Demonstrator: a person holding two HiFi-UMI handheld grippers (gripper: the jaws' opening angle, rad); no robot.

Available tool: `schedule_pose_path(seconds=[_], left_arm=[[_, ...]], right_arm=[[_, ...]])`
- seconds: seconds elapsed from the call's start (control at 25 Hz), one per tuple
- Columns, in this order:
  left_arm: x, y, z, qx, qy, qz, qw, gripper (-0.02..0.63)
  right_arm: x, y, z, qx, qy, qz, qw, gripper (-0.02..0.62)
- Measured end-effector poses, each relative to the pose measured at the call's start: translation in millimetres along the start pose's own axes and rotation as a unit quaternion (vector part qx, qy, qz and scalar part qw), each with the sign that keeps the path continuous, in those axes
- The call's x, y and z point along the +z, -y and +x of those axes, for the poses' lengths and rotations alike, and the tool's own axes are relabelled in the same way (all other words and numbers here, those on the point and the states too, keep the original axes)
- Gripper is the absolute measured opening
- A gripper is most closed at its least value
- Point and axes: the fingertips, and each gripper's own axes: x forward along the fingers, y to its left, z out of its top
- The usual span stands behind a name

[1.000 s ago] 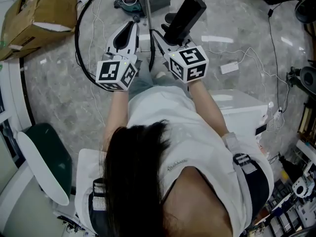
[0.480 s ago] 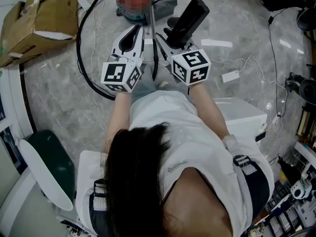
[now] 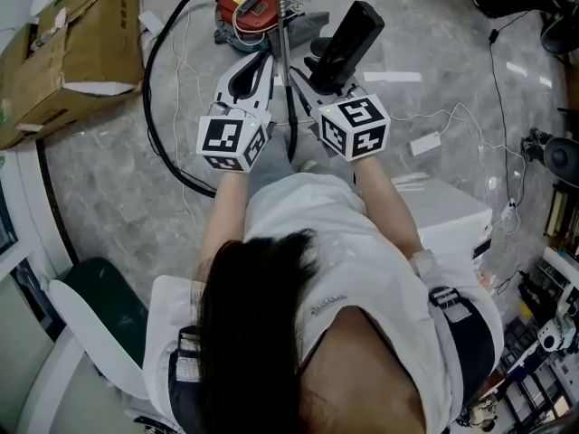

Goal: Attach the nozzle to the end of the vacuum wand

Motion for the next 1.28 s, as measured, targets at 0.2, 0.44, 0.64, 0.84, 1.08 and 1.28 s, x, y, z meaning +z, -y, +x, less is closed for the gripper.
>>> schedule_pose_path(seconds=[0.2, 0.44, 0.64, 0.84, 1.08, 1.28], left_arm=[[2, -30, 14, -0.016, -0.011, -0.013, 0.9997, 0.032], [3, -57, 38, -0.049, -0.030, -0.015, 0.9982, 0.032], [6, -73, 53, -0.075, -0.040, -0.014, 0.9963, 0.032], [8, -90, 64, -0.091, -0.048, -0.018, 0.9945, 0.032], [9, -99, 72, -0.104, -0.052, -0.022, 0.9929, 0.032], [9, -103, 79, -0.110, -0.057, -0.024, 0.9920, 0.032]], right_arm=[[9, -3, 26, 0.001, -0.010, 0.011, 1.000, 0.141], [24, -1, 56, 0.004, -0.002, 0.038, 0.999, 0.141], [34, 4, 75, -0.010, -0.001, 0.047, 0.999, 0.141], [41, 5, 90, -0.017, -0.003, 0.048, 0.999, 0.141], [43, 7, 98, -0.027, -0.006, 0.048, 0.998, 0.141], [54, 9, 101, -0.021, 0.013, 0.048, 0.999, 0.141]])
